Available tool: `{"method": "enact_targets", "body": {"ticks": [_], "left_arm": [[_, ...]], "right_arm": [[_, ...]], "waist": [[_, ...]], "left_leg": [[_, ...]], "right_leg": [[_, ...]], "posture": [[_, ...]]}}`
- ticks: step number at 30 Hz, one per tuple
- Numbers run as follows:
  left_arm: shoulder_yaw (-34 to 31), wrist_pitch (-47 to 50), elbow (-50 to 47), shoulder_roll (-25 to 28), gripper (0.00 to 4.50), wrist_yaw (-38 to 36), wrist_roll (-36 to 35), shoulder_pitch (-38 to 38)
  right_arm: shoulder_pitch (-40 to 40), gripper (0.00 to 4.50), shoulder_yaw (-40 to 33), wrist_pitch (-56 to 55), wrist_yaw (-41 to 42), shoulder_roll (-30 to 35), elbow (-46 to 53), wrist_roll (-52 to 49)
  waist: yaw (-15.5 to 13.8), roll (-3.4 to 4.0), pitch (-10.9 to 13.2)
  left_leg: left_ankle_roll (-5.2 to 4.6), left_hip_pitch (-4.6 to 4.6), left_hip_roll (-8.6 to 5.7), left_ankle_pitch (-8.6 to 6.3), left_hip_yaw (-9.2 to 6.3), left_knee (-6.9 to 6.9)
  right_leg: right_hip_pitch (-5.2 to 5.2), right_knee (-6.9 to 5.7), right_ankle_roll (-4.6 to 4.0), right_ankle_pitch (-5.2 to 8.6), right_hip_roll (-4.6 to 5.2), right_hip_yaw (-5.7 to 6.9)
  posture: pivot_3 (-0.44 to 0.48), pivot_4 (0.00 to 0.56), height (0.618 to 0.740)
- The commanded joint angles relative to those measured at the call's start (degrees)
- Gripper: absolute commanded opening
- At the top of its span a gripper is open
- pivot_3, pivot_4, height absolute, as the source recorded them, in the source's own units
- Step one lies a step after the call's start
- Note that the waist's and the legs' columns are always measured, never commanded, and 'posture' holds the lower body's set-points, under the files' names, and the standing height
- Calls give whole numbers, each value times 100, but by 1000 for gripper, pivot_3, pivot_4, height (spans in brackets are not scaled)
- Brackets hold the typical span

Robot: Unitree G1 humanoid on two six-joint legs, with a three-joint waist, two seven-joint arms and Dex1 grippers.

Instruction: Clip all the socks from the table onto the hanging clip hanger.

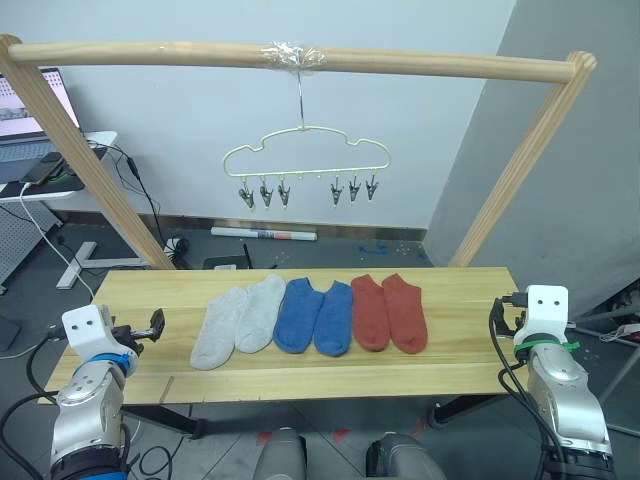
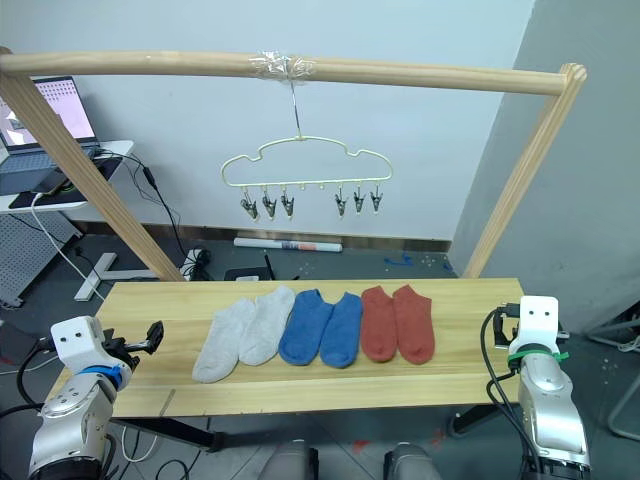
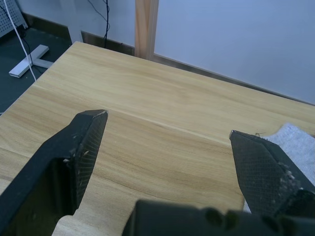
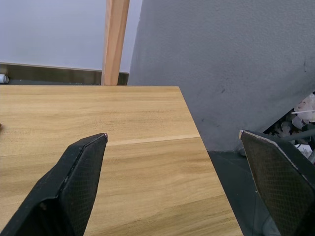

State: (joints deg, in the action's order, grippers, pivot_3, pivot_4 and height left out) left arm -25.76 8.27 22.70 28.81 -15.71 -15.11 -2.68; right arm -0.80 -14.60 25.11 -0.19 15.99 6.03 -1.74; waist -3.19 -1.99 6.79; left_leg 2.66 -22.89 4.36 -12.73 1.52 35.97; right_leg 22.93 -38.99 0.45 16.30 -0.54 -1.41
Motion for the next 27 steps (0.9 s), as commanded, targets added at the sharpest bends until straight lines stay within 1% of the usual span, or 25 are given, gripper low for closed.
{"method": "enact_targets", "body": {"ticks": [1,4,13,14,15,17,18,19,24,27], "left_arm": [[-161,-69,-186,132,4477,113,41,24],[-168,-169,-158,178,4477,250,138,39],[-261,-77,-567,105,4477,222,-32,189],[-291,-29,-648,74,4477,271,-71,194],[-352,66,-746,12,4477,339,-163,186],[-407,228,-1005,-71,4477,614,-138,230],[-414,261,-1099,-96,4477,684,-122,254],[-485,101,-1324,-177,4477,681,-183,334],[-471,277,-2444,-147,4477,-119,-817,734],[-304,506,-3117,-123,4477,-185,-899,819]], "right_arm": [[65,4500,-134,-82,-25,61,209,5],[42,4500,-137,-62,-31,60,251,17],[64,4500,-115,-39,26,121,250,38],[92,4500,-121,2,35,128,247,22],[134,4500,-132,49,32,122,237,-4],[190,4500,-57,61,72,185,277,46],[198,4500,-28,58,85,207,299,72],[196,4500,26,48,95,219,343,110],[156,4500,180,-145,411,205,645,-43],[299,4500,282,-59,963,385,844,-329]], "waist": [[0,0,0],[1,1,1],[3,1,2],[3,1,2],[2,2,13],[3,8,31],[2,11,50],[2,17,62],[-1,13,208],[-5,29,329]], "left_leg": [[0,0,0,0,0,0],[0,0,2,0,2,0],[0,-2,10,0,29,-3],[0,-1,10,0,32,-4],[0,0,10,0,33,-4],[0,0,13,0,36,-3],[0,1,13,0,38,-3],[0,1,13,0,40,-2],[0,0,21,-1,43,-4],[1,0,22,-1,41,-7]], "right_leg": [[0,0,0,0,0,0],[2,0,0,0,-1,-3],[22,-3,2,-2,-15,-61],[22,-3,3,-3,-16,-66],[23,-3,3,-3,-16,-68],[25,-3,6,-5,-16,-74],[25,-3,7,-6,-17,-77],[25,-3,8,-8,-16,-80],[29,0,6,-7,-16,-88],[30,0,4,-6,-15,-89]], "posture": [[216,103,740],[217,106,740],[228,118,740],[229,132,740],[229,132,740],[229,156,740],[229,156,740],[232,169,740],[235,200,740],[238,225,740]]}}
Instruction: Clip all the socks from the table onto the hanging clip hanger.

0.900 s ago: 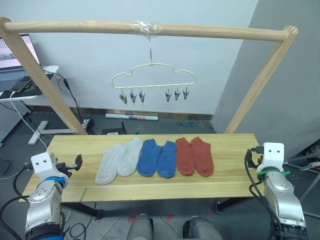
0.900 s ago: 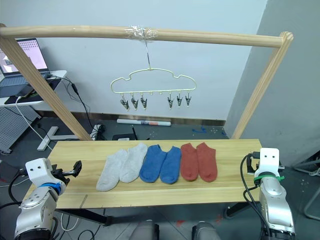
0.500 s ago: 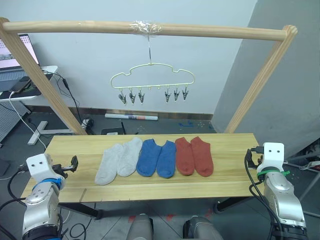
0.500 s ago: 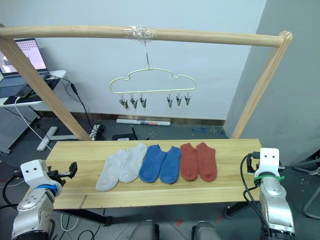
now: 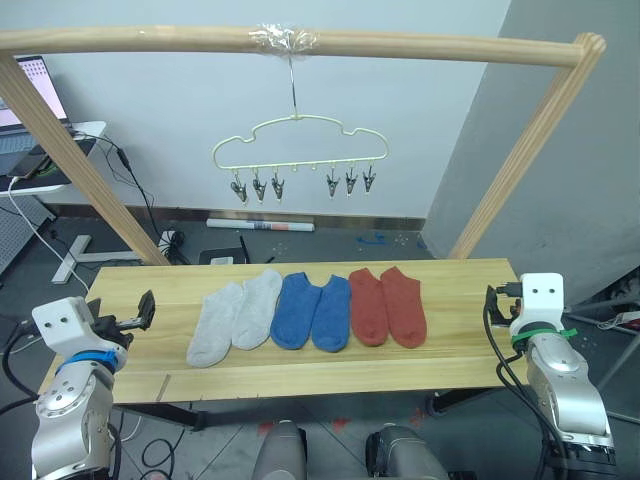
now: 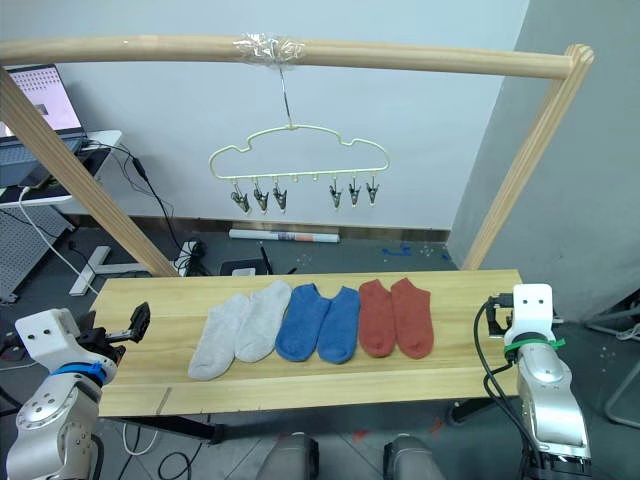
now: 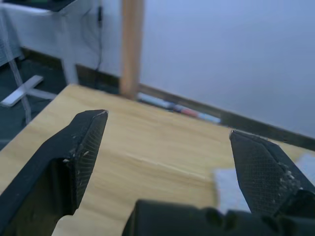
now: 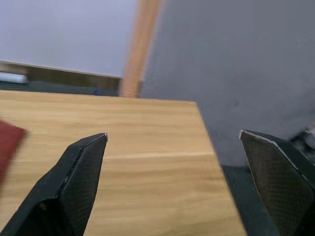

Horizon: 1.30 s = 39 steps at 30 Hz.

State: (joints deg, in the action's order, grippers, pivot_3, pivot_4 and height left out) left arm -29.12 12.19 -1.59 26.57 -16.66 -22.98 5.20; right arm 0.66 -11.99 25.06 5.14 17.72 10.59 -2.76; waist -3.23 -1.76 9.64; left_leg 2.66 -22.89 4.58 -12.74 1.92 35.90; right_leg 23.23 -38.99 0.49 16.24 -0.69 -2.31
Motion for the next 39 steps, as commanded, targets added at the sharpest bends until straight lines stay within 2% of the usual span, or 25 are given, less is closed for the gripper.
{"method": "enact_targets", "body": {"ticks": [1,5,8,12,19,25,30,39], "left_arm": [[109,217,-923,107,4477,-102,-140,9],[309,518,-1584,96,4477,-163,-352,-216],[504,656,-1886,87,3893,-150,-405,-547],[803,962,-1944,70,2716,22,-364,-1206],[1213,892,-1428,-152,2716,118,-163,-2059],[1286,566,-795,-377,2716,167,28,-2544],[1340,250,-267,-453,2716,95,184,-2908],[1424,-192,519,-559,2716,-26,331,-3636]], "right_arm": [[231,4500,69,-61,671,291,445,-351],[539,4500,293,-108,1515,584,644,-772],[828,4500,508,-152,2148,778,737,-1077],[1294,4500,724,-6,2802,763,948,-1680],[2097,4500,1222,502,3231,511,1259,-2450],[2600,4500,1545,639,3243,325,1313,-2586],[2815,4500,1654,736,3242,223,1402,-2698],[3080,4500,1749,856,3170,16,1551,-2809]], "waist": [[-2,15,89],[-9,21,281],[-12,15,431],[-18,9,566],[-7,1,713],[-5,-9,798],[-5,-11,814],[5,-17,890]], "left_leg": [[0,0,0,0,-1,1],[0,-2,-4,0,0,7],[0,-8,-4,1,-6,6],[3,-15,-7,-1,-9,-3],[26,-26,-5,-11,-13,0],[47,-53,-5,-12,-20,5],[85,-108,-9,10,-27,10],[100,-114,-8,19,-32,10]], "right_leg": [[0,0,0,0,0,-1],[0,0,5,-3,-3,-10],[0,2,9,-5,-11,-10],[4,7,8,-2,-17,-8],[11,8,17,2,-16,-6],[32,9,26,8,-11,3],[82,3,2,-9,-11,11],[86,1,3,-9,-12,18]], "posture": [[240,242,740],[237,274,740],[237,289,740],[237,313,740],[217,331,740],[193,343,740],[179,351,740],[168,359,740]]}}
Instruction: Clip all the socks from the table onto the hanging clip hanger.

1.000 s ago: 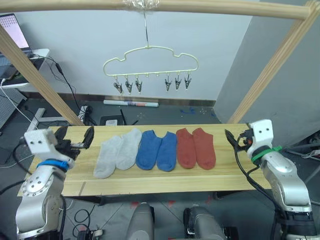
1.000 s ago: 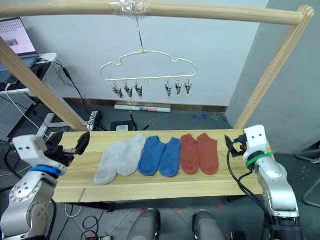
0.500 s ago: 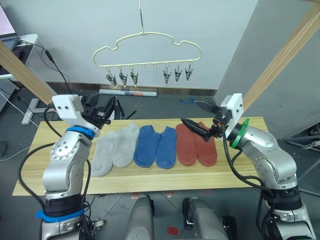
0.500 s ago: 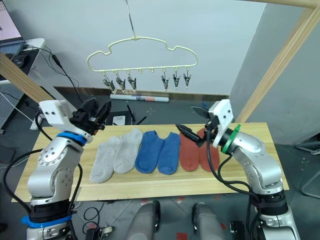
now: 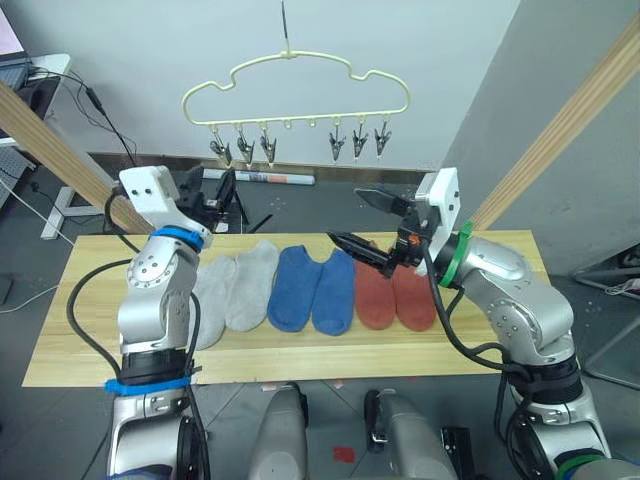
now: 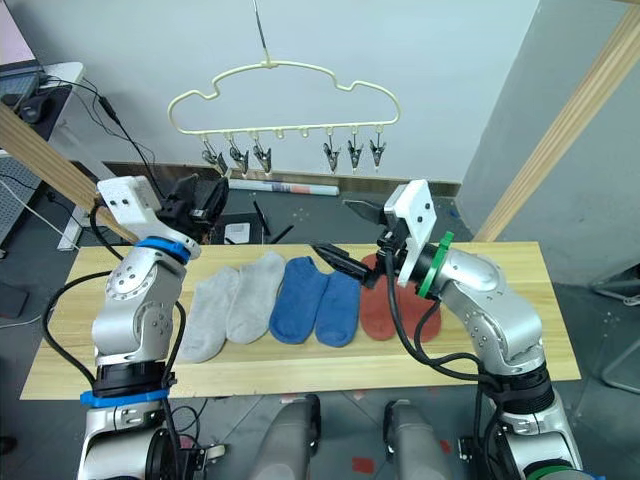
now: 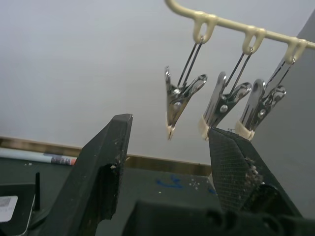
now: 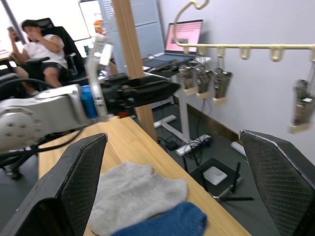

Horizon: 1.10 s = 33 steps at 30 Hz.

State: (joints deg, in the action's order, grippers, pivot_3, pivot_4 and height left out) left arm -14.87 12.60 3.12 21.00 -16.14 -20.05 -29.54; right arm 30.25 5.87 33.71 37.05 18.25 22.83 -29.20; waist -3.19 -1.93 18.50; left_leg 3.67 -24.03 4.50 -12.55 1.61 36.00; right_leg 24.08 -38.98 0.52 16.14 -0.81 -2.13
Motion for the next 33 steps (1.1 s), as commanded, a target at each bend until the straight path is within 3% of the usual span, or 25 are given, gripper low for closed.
{"method": "enact_targets", "body": {"ticks": [1,9,33], "left_arm": [[25,-288,126,0,2716,-95,73,-242],[68,-692,669,11,2716,-82,283,-660],[43,-1120,1172,104,2716,-112,484,-989]], "right_arm": [[160,4500,-40,3,-32,-50,331,-180],[246,4500,-51,151,-181,-105,444,-286],[333,4500,-159,374,-442,-129,514,-542]], "waist": [[3,0,7],[7,-5,30],[16,-4,41]], "left_leg": [[0,-1,0,0,0,0],[3,-8,0,1,-1,-2],[6,-13,1,3,-4,-4]], "right_leg": [[1,0,0,0,0,0],[7,2,0,0,1,3],[10,5,5,3,2,8]], "posture": [[164,360,740],[157,365,740],[158,370,740]]}}
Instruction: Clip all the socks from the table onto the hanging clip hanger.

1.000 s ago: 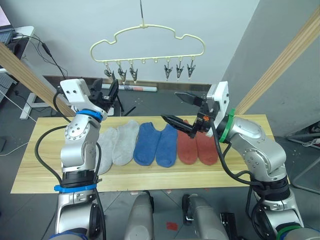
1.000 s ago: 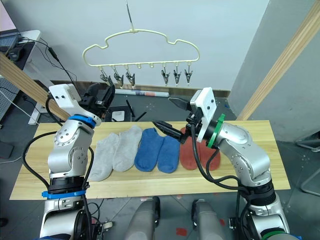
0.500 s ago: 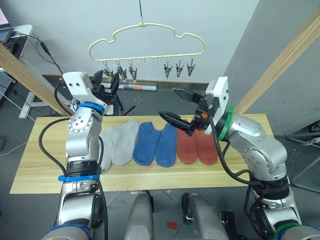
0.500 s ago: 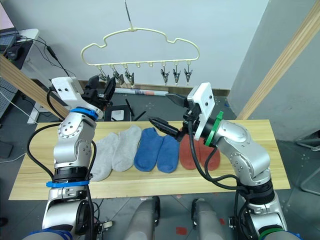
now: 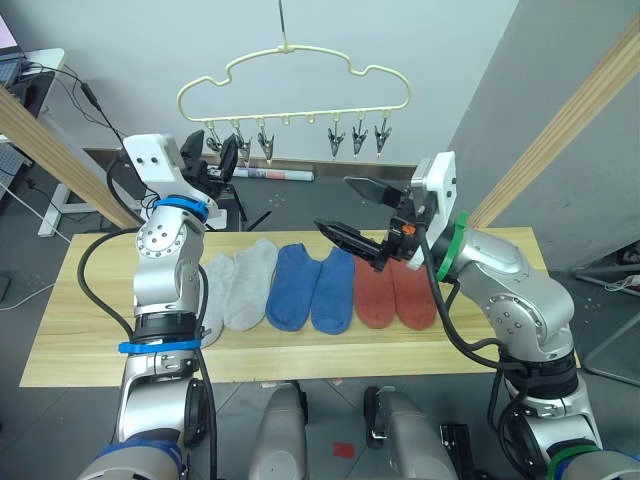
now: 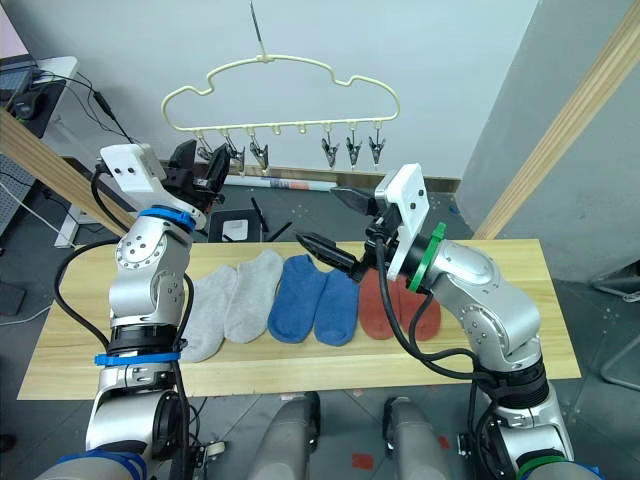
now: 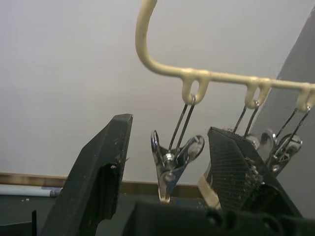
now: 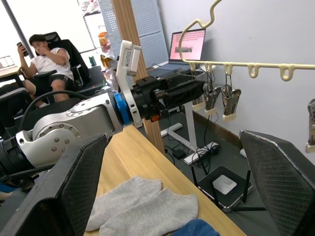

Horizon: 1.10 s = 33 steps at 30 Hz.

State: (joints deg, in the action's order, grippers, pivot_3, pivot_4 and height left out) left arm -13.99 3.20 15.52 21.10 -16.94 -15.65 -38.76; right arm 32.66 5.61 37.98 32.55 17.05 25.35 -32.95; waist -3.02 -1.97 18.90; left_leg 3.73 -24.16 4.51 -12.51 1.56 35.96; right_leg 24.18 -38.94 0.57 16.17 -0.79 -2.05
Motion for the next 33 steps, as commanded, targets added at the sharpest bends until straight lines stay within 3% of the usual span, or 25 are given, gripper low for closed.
{"method": "enact_targets", "body": {"ticks": [1,5,16,21,26,33], "left_arm": [[-42,-193,-46,102,2716,-38,63,-66],[-49,-179,-33,97,2716,-82,46,-72],[-107,-207,23,69,94,-190,-39,-189],[-93,-166,8,81,84,-219,-36,-161],[-105,157,-252,102,84,-230,-95,104],[-37,309,-425,24,84,-268,-142,228]], "right_arm": [[89,4500,-131,-59,10,-4,250,-161],[60,4500,-148,-44,-1,0,262,-184],[-140,4500,-181,-61,-41,81,260,-149],[-662,4500,-129,-81,-302,354,228,351],[-1596,4500,-256,255,-1354,651,-270,1349],[-1475,4500,-174,33,-1581,542,-1808,1947]], "waist": [[0,0,4],[0,0,21],[-1,0,24],[-5,1,26],[-20,0,25],[61,1,26]], "left_leg": [[0,0,0,0,0,-1],[0,-2,1,0,-1,0],[2,-8,1,1,-1,-1],[2,-13,0,1,-1,-1],[8,-18,-2,3,-1,-1],[34,-13,-2,17,2,-3]], "right_leg": [[0,0,0,0,0,0],[2,0,1,1,0,1],[7,2,4,2,0,1],[9,5,5,3,2,2],[10,6,36,21,17,2],[17,-2,43,19,18,-2]], "posture": [[158,370,740],[160,371,740],[162,371,740],[166,368,740],[158,366,740],[150,361,740]]}}
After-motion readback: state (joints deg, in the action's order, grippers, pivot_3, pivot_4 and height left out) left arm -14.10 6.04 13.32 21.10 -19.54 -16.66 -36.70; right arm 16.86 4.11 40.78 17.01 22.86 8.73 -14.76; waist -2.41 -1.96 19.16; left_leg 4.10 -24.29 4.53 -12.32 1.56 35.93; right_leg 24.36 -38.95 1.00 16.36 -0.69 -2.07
